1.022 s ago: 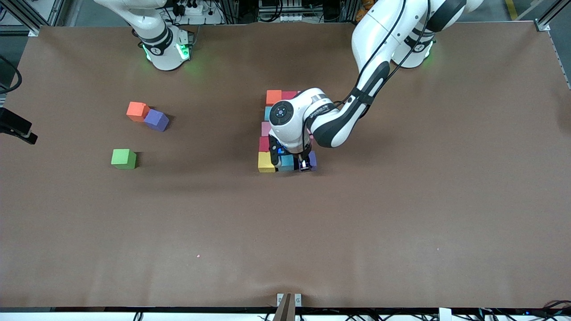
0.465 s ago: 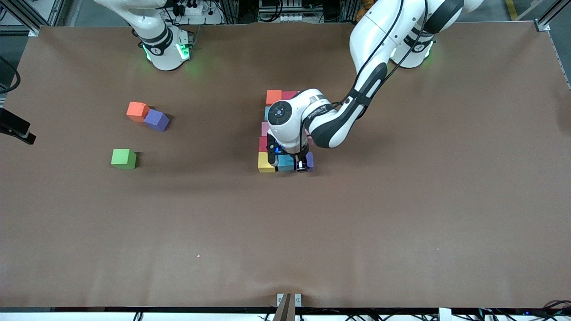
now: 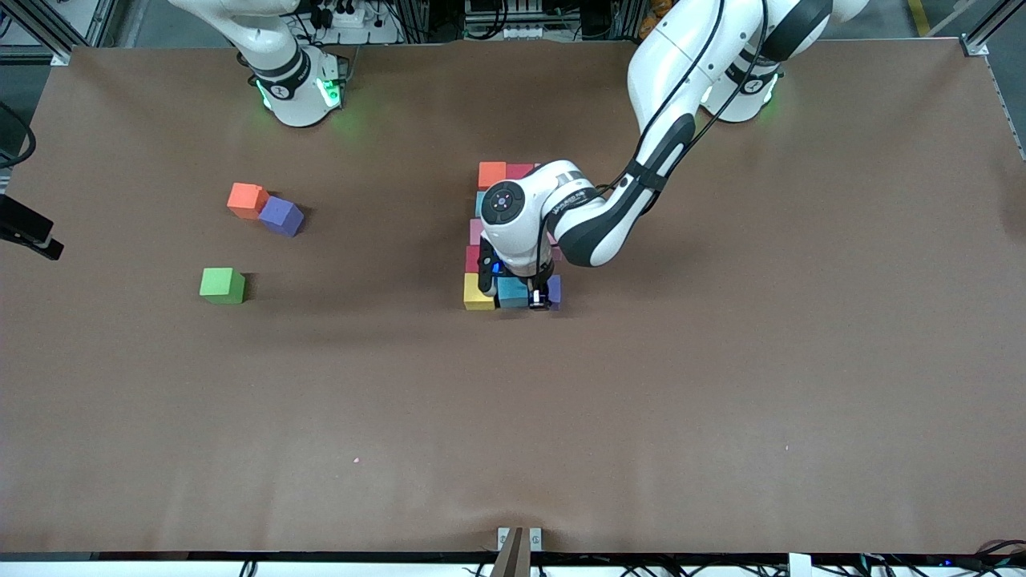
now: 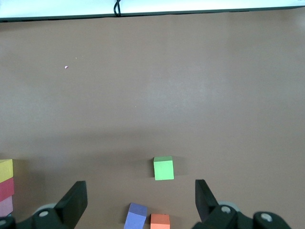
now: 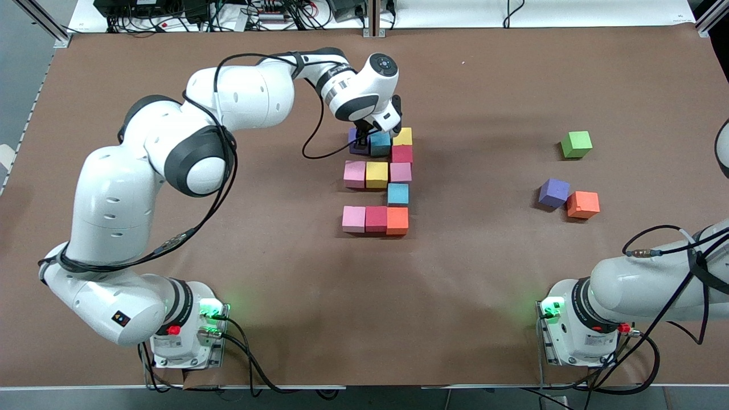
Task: Arrange 11 blocks into digit 3
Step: 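Lower the blue cube beside the cyan cube and open the left gripper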
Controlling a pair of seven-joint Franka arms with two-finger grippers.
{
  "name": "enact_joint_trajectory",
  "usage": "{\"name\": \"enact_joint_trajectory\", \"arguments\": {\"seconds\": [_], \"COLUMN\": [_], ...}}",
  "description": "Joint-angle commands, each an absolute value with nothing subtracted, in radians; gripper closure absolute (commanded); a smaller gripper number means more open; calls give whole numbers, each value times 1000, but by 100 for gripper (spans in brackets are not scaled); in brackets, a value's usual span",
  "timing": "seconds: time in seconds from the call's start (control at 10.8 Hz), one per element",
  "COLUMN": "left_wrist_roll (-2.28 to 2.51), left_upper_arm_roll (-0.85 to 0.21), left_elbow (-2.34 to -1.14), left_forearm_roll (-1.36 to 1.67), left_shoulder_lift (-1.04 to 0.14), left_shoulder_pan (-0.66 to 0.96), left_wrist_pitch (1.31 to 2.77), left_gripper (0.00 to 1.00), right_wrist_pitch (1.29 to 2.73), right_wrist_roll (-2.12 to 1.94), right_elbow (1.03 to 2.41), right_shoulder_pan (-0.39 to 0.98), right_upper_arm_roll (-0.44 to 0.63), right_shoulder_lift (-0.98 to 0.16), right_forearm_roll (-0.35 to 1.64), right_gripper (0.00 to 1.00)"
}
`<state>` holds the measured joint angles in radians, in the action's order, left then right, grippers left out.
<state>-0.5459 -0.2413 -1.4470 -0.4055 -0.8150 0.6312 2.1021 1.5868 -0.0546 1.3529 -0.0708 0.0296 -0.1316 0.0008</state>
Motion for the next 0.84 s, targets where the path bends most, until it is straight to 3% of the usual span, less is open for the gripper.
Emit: {"name": "enact_joint_trajectory", "arguments": {"seconds": [0.0, 0.19, 0.37, 0.46, 0.56, 0.74], "left_wrist_roll": [-561, -552, -548, -545, -545, -494], "left_upper_arm_roll": [-230, -229, -227, -222, -222, -230], "left_elbow": [-1425, -1424, -1424, -1424, -1424, -1424], "left_forearm_roll": [-423, -422, -422, -422, -422, -394], "left_shoulder_lift": [-839, -847, -851, -850, -847, -838], "left_shoulder_pan": [650, 652, 657, 657, 655, 649], "left_wrist_pitch": [2134, 2155, 2158, 2158, 2158, 2152], "left_gripper": [92, 91, 79, 25, 0, 0], "right_wrist_pitch": [1585, 1585, 1592, 1592, 1592, 1591], "right_wrist_roll": [-45, -43, -43, -43, -43, -48], "right_elbow": [1342, 1342, 1339, 1339, 1339, 1339], "right_shoulder_pan": [-77, -87, -109, -112, -106, -101], "right_upper_arm_roll": [29, 34, 34, 31, 29, 25], "right_shoulder_lift": [-127, -124, -120, -121, -124, -124], "right_forearm_roll": [-11, -8, -2, 3, 3, -3], "right_gripper": [0, 0, 0, 0, 0, 0]}}
